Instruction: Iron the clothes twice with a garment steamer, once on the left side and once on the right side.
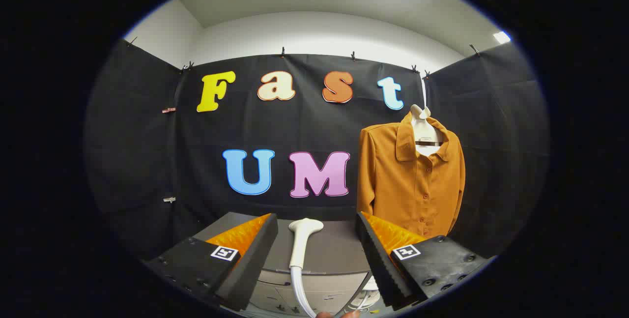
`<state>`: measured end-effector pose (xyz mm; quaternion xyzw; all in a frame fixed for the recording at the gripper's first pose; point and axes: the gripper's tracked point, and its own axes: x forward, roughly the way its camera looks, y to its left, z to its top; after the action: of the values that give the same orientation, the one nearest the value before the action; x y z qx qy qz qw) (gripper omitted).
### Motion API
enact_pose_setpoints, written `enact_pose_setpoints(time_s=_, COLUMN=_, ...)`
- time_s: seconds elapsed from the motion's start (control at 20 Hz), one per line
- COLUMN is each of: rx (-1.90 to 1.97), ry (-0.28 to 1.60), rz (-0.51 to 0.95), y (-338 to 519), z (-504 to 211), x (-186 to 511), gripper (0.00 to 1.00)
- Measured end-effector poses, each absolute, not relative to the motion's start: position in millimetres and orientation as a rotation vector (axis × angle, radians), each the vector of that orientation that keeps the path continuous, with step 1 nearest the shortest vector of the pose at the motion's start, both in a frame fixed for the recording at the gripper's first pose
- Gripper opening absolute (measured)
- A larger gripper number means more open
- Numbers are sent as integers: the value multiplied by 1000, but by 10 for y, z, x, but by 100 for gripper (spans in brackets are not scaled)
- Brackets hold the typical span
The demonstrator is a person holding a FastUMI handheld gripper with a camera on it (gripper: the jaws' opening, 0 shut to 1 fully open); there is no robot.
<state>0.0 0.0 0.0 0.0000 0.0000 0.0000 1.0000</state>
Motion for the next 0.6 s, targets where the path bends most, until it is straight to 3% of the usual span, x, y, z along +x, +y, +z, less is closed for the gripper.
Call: enact_pose_setpoints(time_s=0.6, rx=-25, ry=24, rz=5, y=117, z=-62, x=-91, gripper=98)
